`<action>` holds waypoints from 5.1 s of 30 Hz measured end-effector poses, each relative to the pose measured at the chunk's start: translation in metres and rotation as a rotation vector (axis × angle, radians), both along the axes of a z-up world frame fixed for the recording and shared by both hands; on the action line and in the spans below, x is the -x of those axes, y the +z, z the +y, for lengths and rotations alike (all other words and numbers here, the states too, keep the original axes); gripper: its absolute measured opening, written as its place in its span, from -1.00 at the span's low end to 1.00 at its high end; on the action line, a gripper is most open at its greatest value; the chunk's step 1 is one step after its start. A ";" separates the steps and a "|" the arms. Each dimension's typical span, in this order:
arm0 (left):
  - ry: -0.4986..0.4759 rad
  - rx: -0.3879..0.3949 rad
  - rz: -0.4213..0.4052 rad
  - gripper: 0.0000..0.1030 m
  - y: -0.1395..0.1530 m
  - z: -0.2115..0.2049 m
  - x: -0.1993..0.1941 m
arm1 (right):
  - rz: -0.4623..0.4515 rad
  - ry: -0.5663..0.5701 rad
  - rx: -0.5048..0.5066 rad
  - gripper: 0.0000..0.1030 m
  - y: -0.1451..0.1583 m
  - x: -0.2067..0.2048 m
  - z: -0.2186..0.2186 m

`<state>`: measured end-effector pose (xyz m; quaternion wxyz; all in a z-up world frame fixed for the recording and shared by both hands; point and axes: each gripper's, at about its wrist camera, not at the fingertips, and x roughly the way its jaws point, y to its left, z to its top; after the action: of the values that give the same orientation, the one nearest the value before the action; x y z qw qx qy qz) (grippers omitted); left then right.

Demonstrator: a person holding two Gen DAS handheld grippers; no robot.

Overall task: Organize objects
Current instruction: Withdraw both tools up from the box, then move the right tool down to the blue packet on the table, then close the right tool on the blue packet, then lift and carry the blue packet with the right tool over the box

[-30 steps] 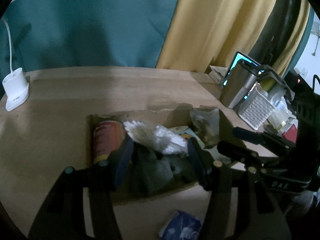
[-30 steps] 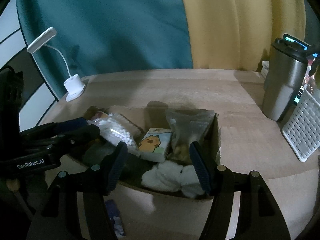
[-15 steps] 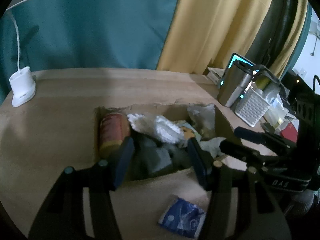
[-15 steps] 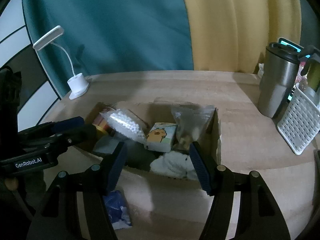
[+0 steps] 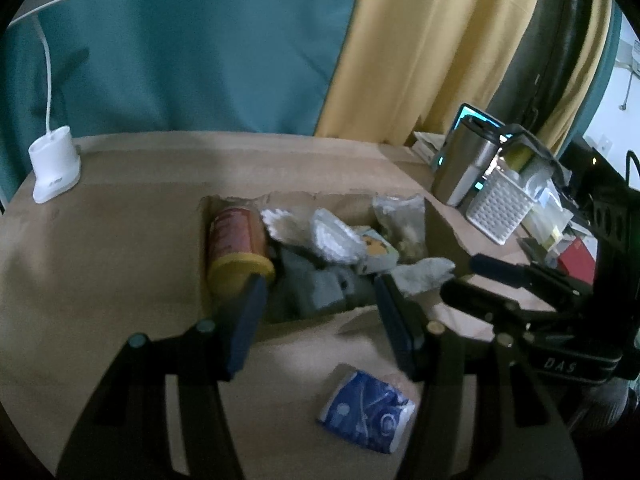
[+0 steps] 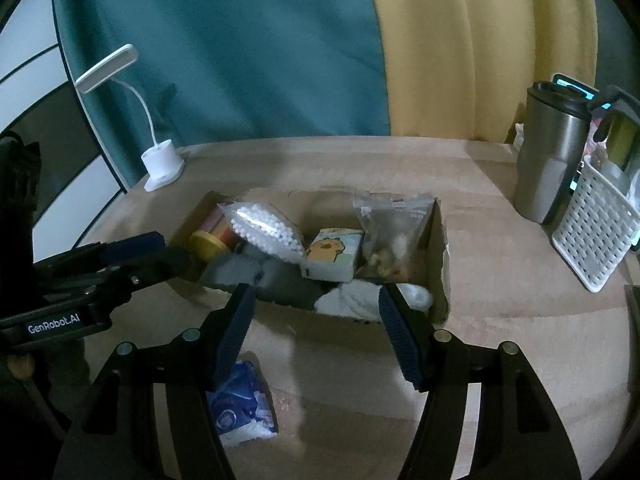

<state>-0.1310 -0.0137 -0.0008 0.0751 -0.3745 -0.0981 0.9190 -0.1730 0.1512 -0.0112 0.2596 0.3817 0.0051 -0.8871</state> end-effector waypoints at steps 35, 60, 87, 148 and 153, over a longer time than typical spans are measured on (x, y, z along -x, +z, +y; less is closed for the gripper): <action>0.026 -0.019 -0.032 0.43 -0.029 -0.016 -0.048 | -0.043 0.040 -0.058 0.40 -0.032 -0.048 -0.024; 0.045 -0.036 -0.094 0.43 -0.061 -0.029 -0.057 | -0.138 0.148 -0.132 0.59 -0.075 -0.062 -0.056; 0.060 -0.038 -0.067 0.43 -0.051 -0.042 -0.052 | -0.077 0.167 -0.135 0.09 -0.055 -0.065 -0.069; 0.030 0.004 -0.024 0.43 -0.012 -0.021 0.003 | 0.002 0.037 -0.038 0.09 -0.002 0.000 -0.023; 0.029 0.006 -0.025 0.43 -0.012 -0.021 0.005 | 0.000 0.037 -0.036 0.09 -0.001 0.006 -0.022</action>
<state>-0.1361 -0.0347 -0.0127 0.0595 -0.3847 -0.1016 0.9155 -0.1793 0.1294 -0.0123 0.2692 0.3860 0.0283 -0.8819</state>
